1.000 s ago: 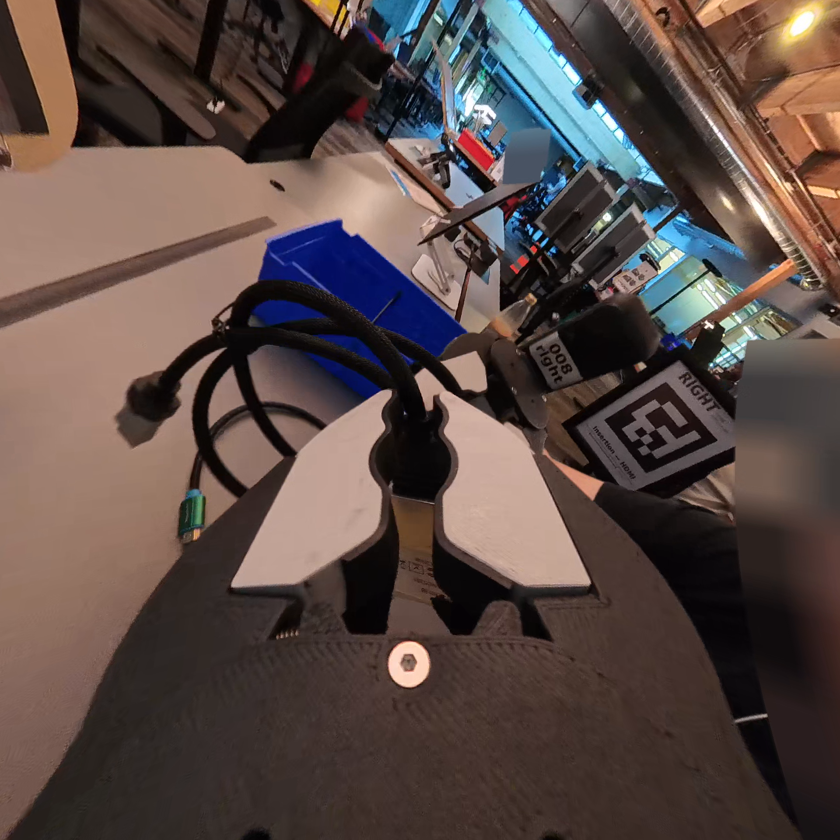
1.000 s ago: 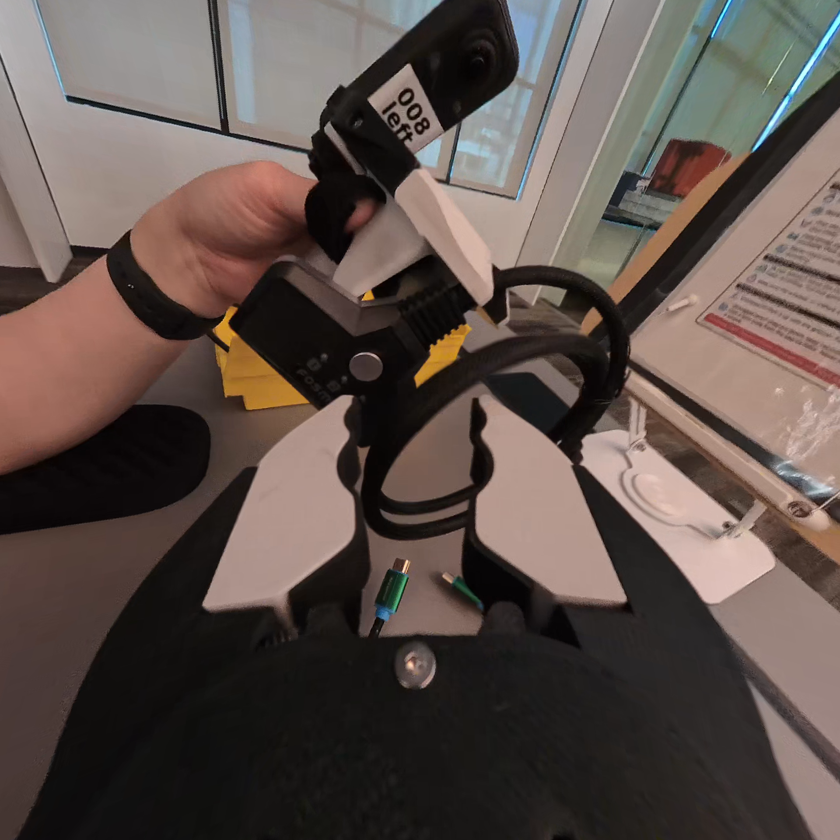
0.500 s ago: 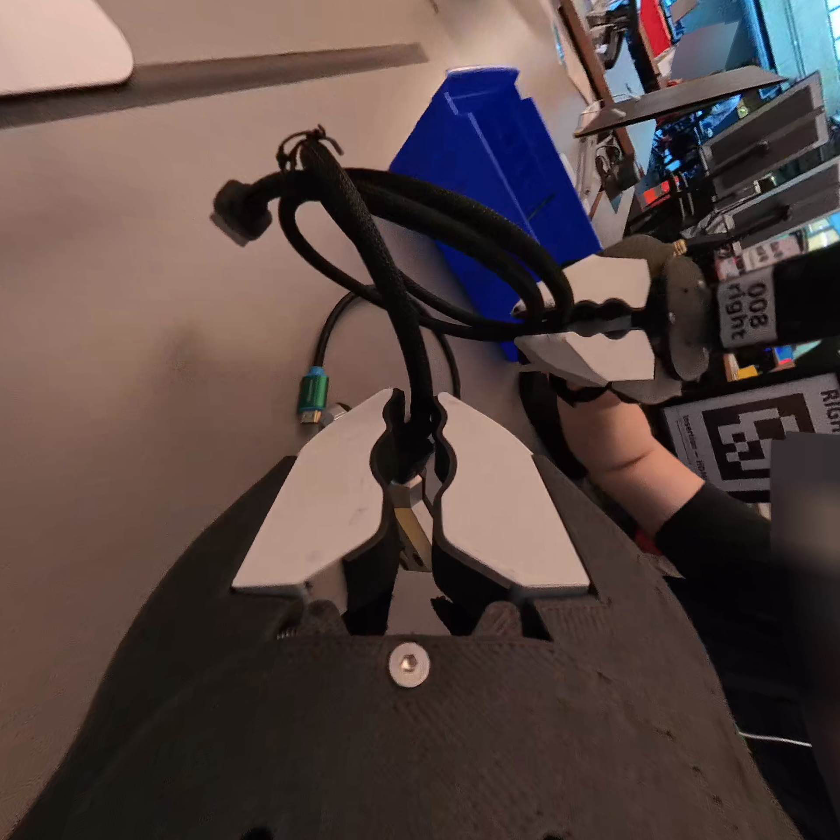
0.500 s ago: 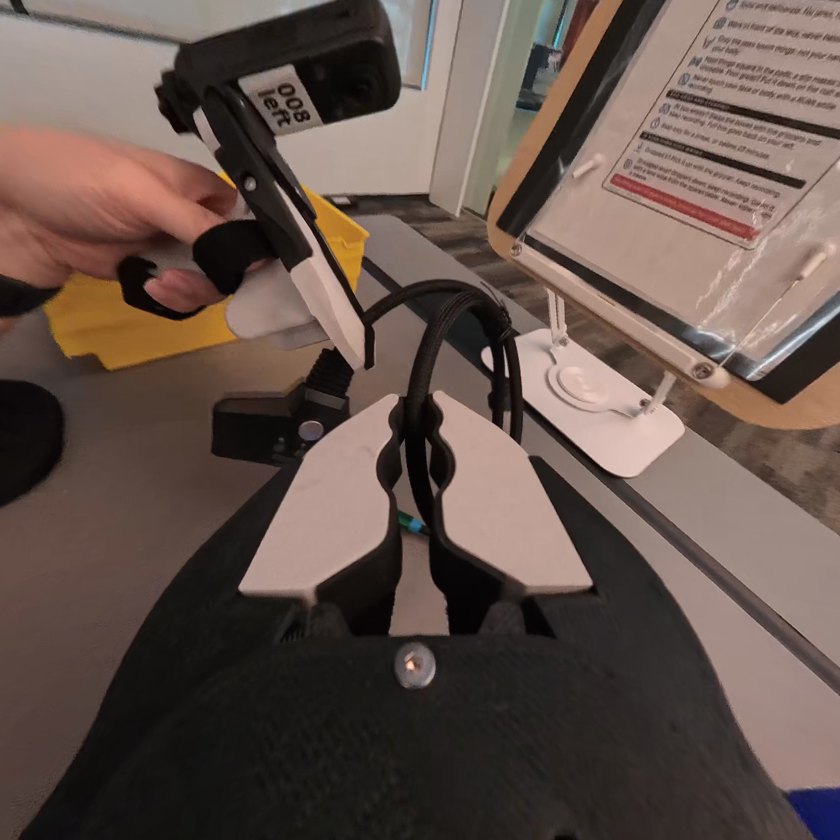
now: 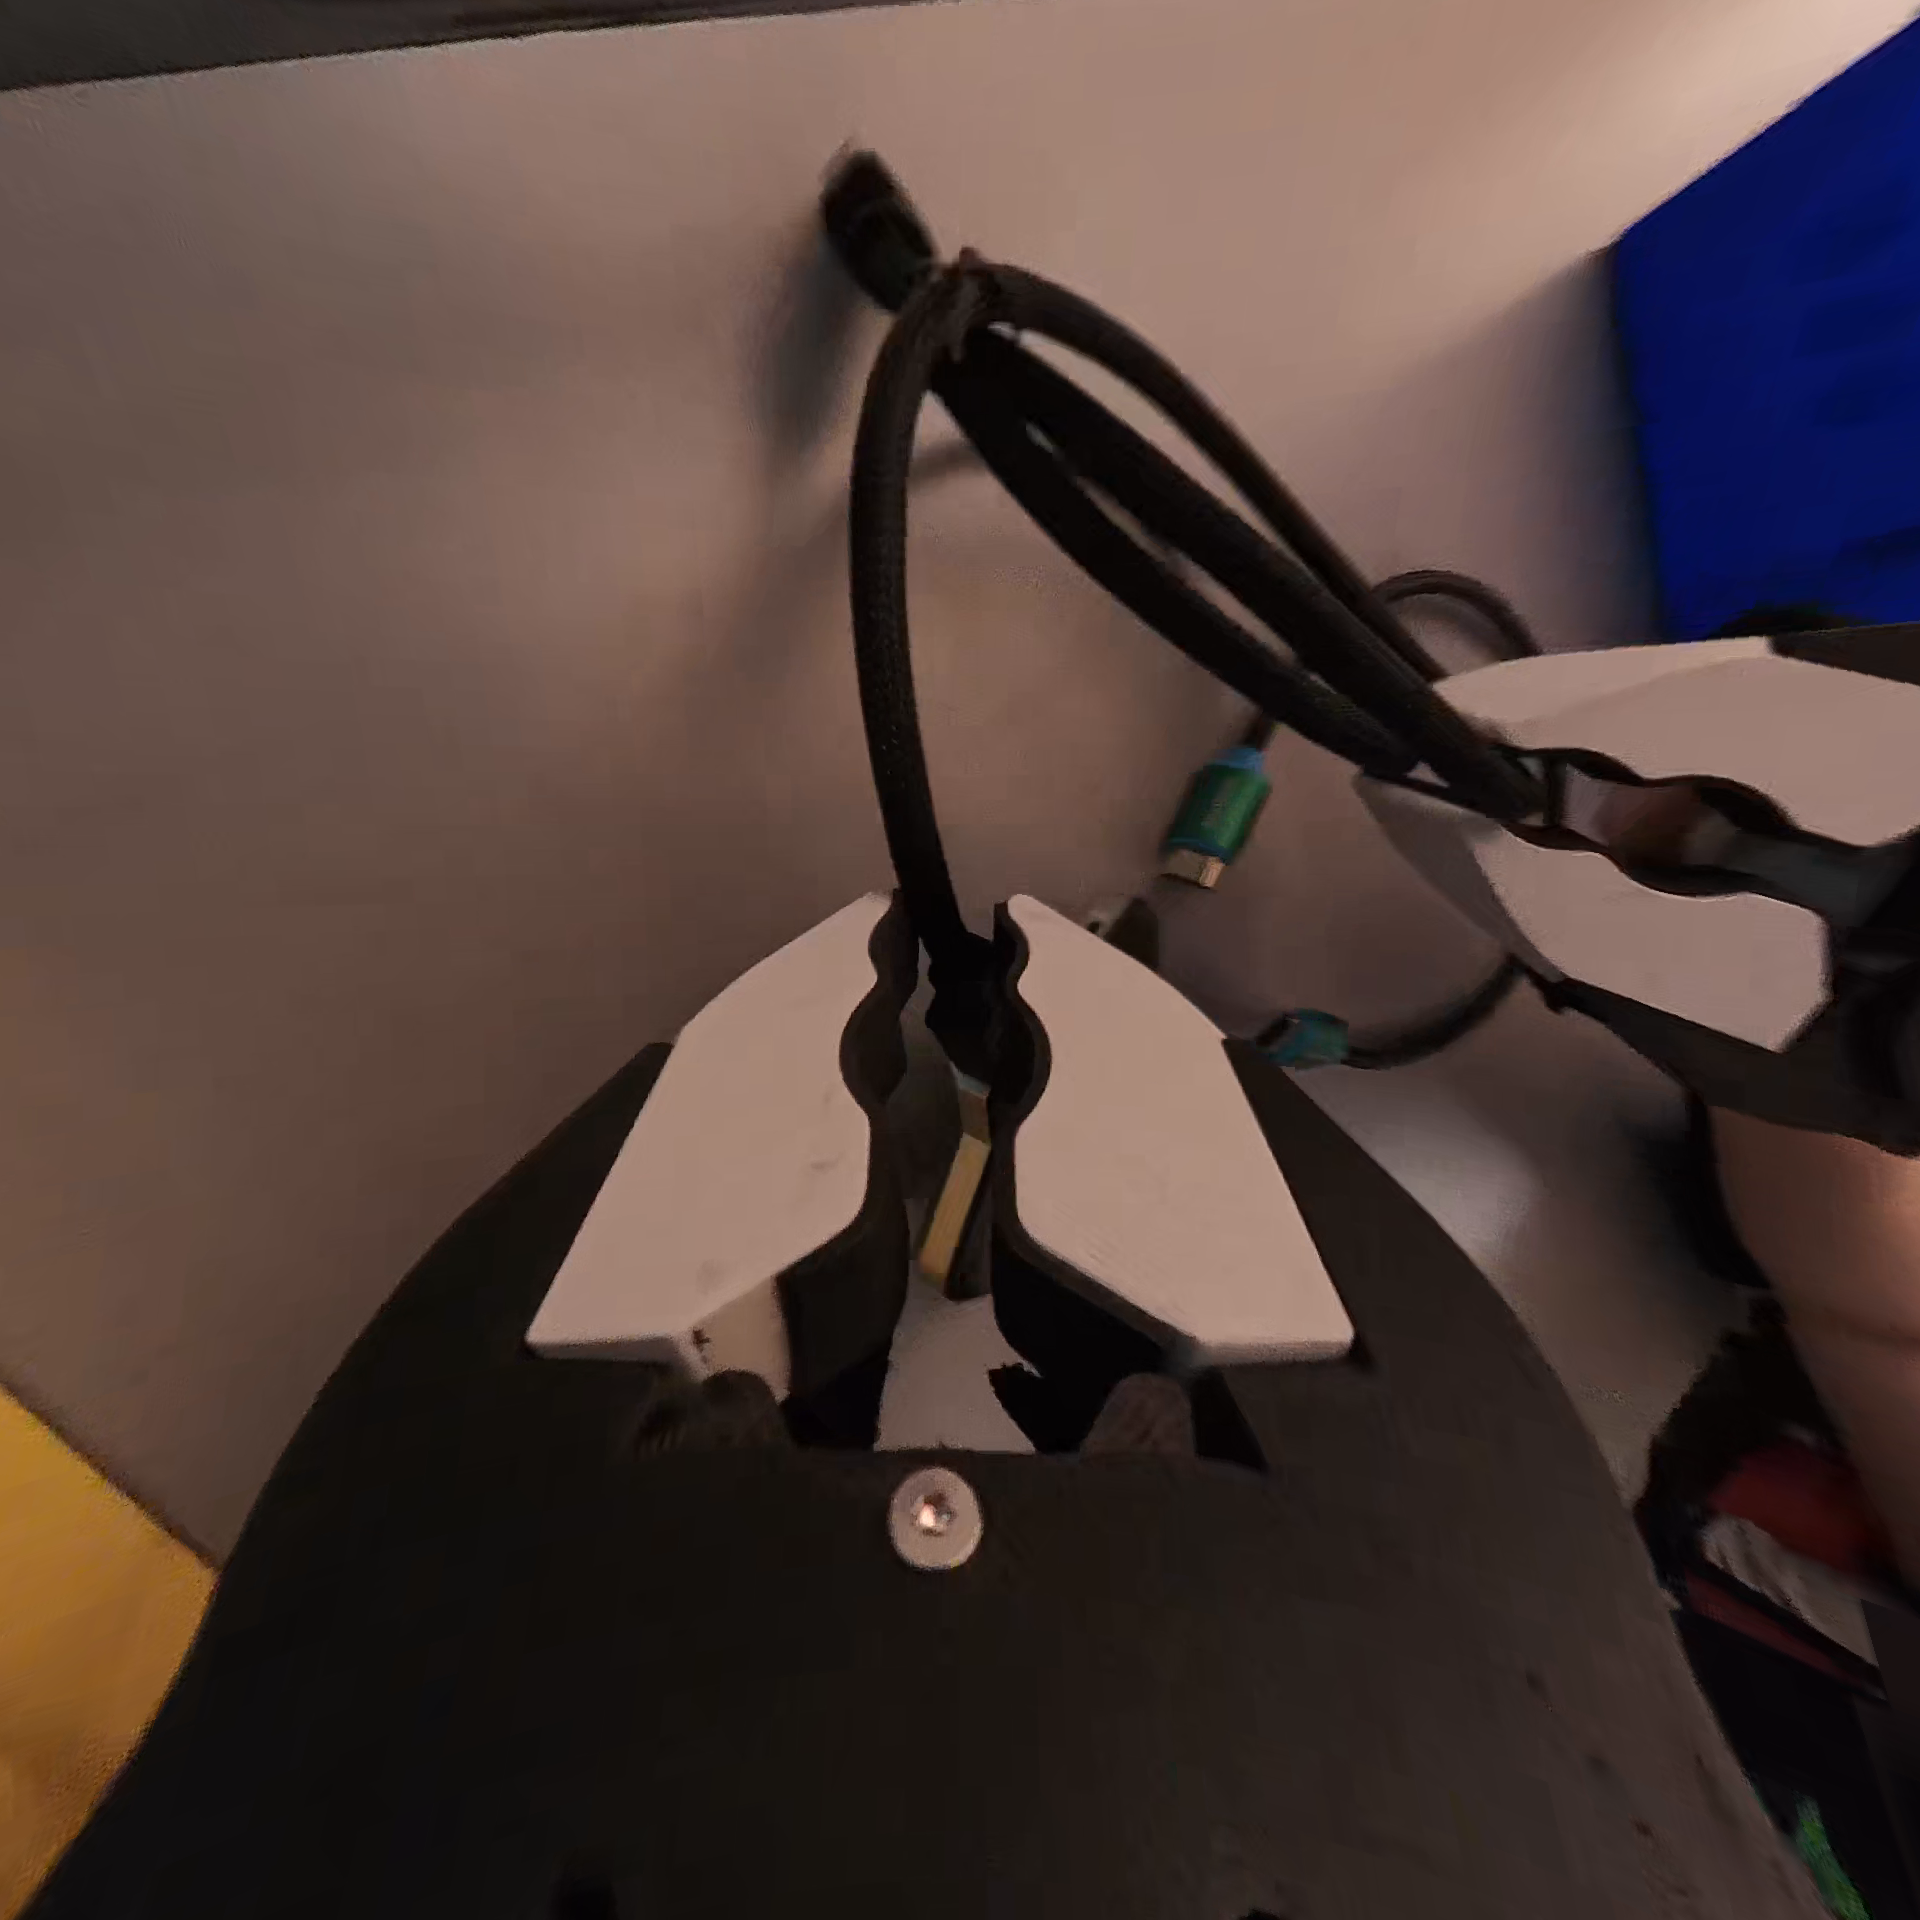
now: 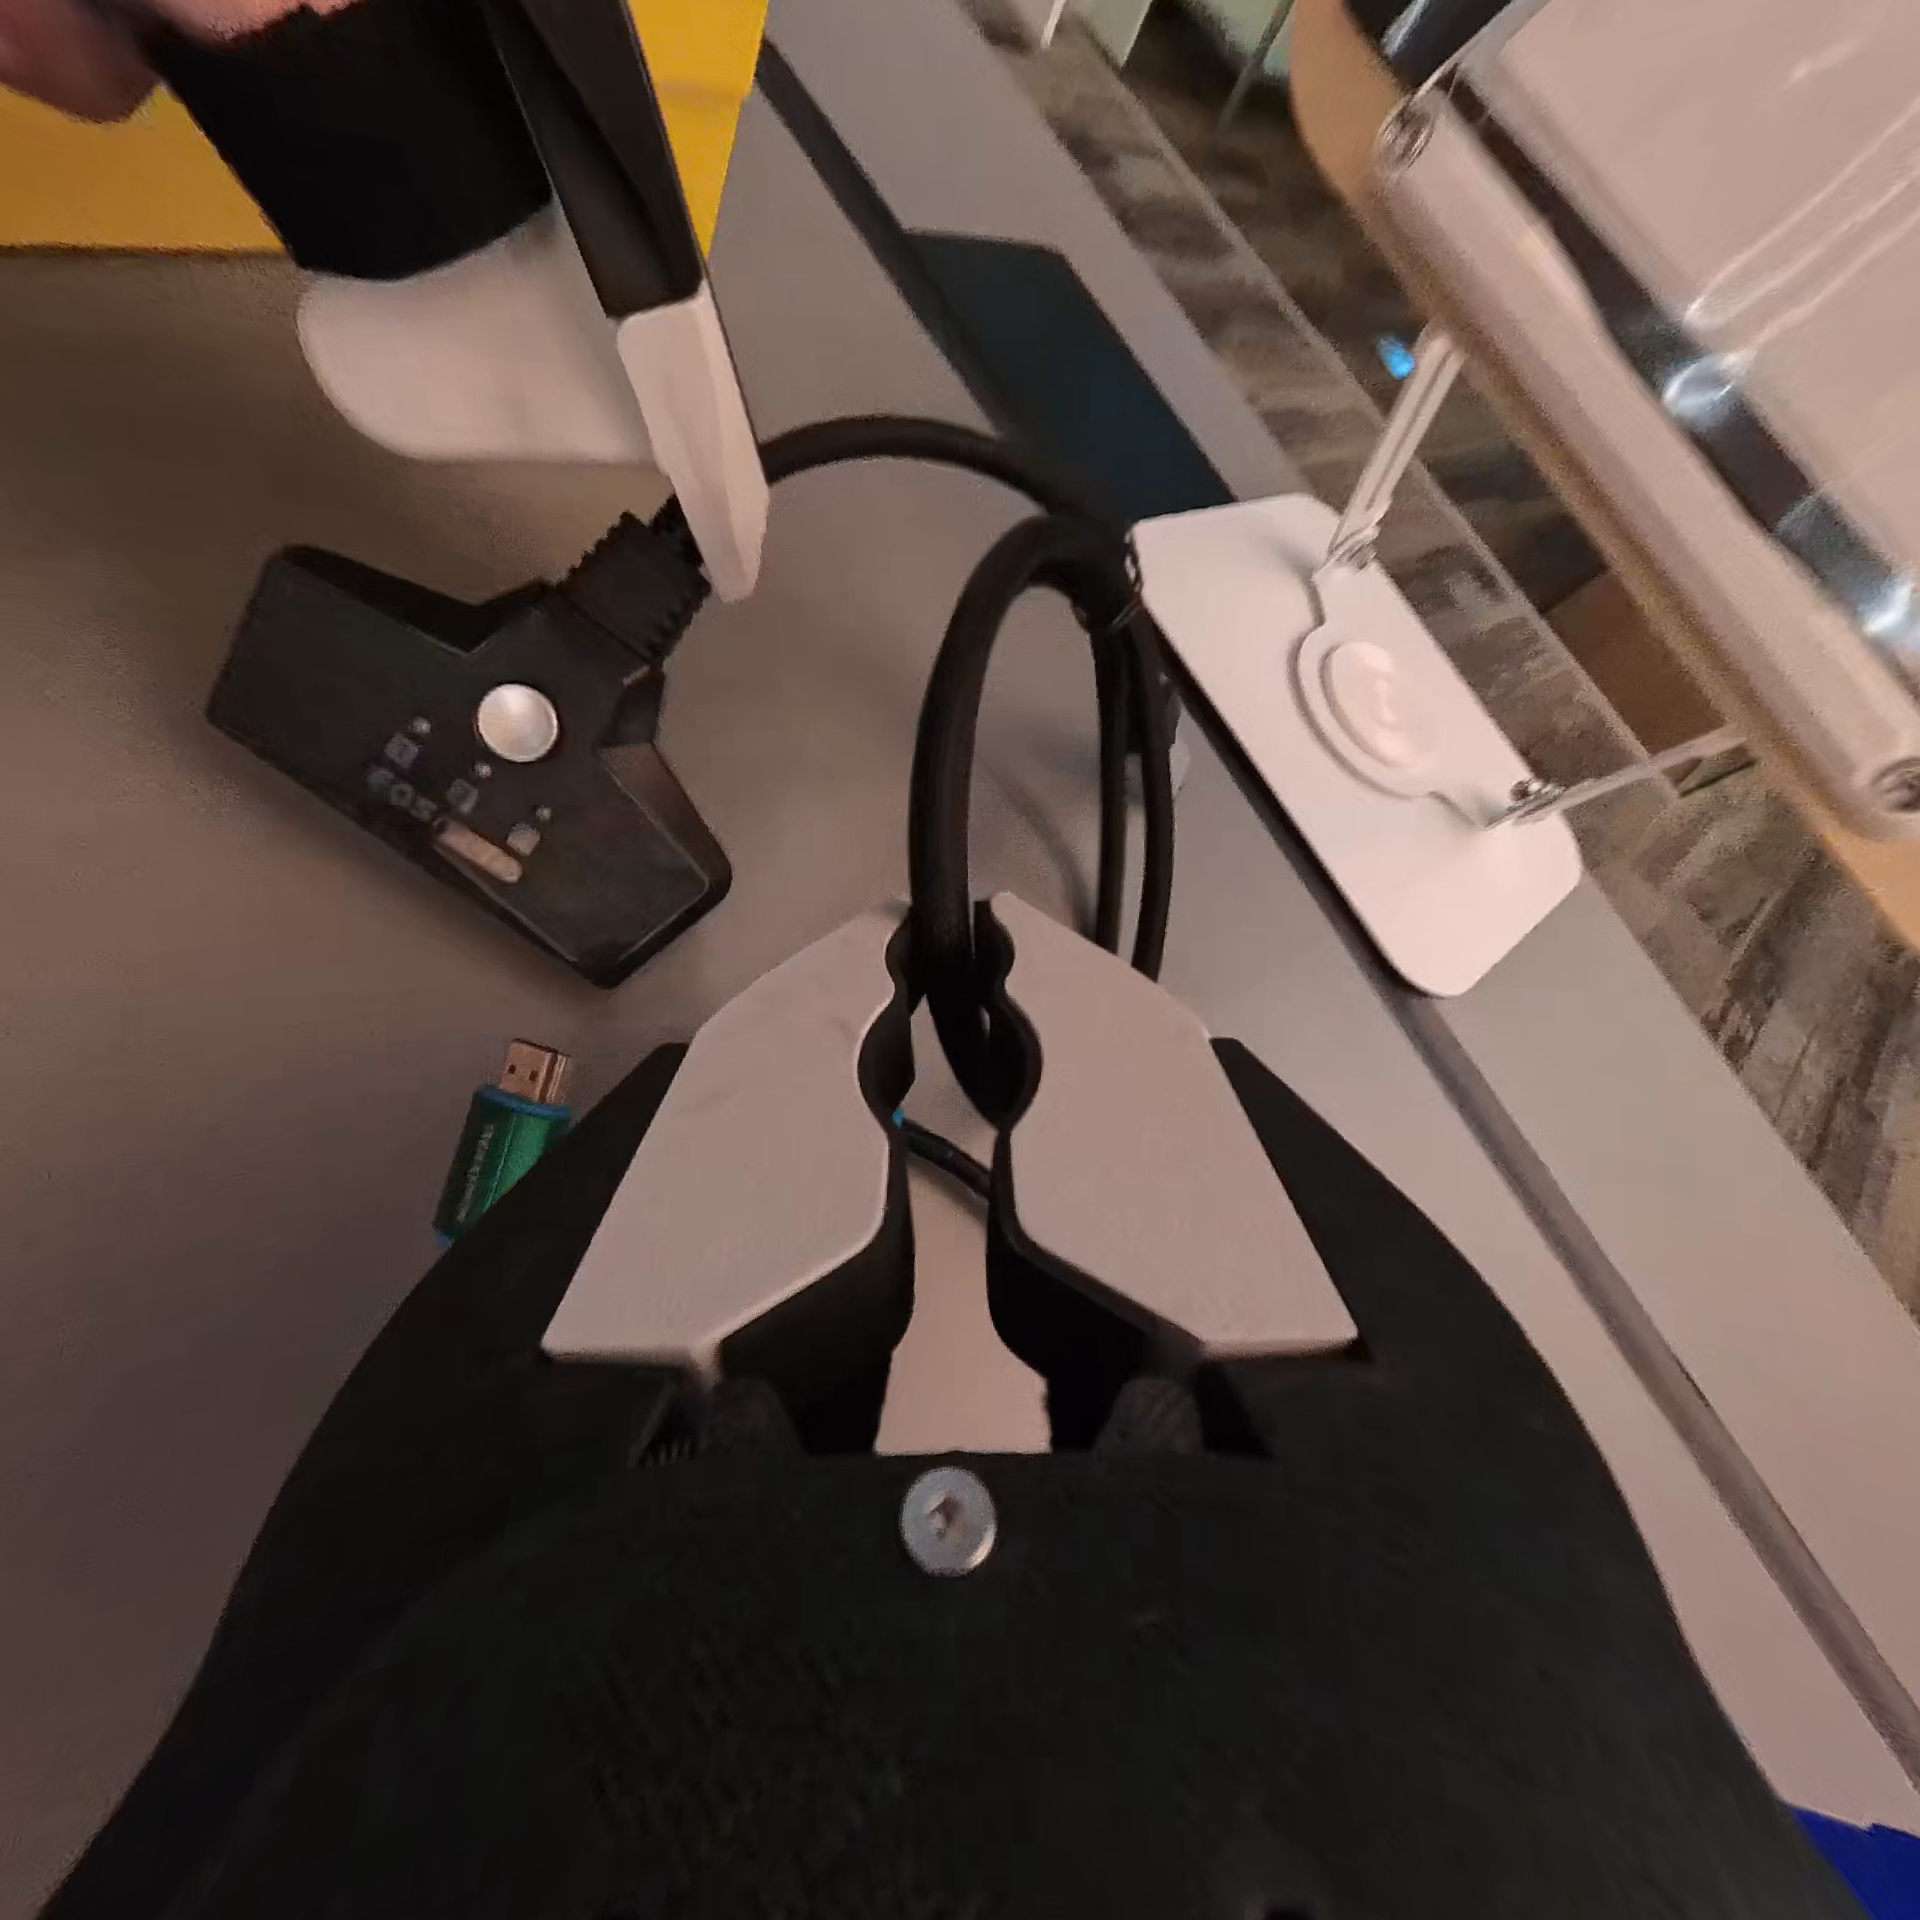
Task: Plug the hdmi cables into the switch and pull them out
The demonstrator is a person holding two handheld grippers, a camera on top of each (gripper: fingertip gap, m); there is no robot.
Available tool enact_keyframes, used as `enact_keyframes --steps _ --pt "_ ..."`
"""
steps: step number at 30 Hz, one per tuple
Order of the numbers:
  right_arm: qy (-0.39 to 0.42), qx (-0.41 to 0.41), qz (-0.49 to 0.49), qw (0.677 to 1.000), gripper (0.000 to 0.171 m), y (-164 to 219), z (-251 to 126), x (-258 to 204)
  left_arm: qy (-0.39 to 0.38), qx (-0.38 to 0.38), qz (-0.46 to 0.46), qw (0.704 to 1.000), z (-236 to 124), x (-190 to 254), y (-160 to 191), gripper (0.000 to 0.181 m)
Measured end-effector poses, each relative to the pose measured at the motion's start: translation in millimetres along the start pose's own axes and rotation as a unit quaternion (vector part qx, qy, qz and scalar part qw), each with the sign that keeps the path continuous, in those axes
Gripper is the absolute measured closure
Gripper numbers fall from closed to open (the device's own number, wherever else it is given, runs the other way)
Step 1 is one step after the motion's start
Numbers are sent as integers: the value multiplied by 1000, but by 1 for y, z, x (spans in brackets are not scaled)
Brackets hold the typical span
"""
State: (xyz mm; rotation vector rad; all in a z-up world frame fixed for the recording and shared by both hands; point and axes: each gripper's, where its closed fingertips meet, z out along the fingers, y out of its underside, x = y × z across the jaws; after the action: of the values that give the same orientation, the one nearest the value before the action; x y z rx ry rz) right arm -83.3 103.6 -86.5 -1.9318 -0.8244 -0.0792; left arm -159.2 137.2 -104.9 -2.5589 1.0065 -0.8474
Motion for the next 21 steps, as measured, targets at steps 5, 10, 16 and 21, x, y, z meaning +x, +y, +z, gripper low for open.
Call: enact_keyframes --steps 5,10,16,21 --pt "-29 -15 18 999 132 3 -30 -21 -48 -23 -18 998 8 -23 8 166" --pt "-118 -111 26 986 120 32 -35 -70 -89 -59 -31 994 19 -39 21 164" --pt "-129 -165 6 978 127 54 -23 -92 -102 -90 -47 990 22 -44 34 164" --pt "-141 -174 21 974 147 59 -25 -86 -128 -125 -51 982 9 -49 44 152"
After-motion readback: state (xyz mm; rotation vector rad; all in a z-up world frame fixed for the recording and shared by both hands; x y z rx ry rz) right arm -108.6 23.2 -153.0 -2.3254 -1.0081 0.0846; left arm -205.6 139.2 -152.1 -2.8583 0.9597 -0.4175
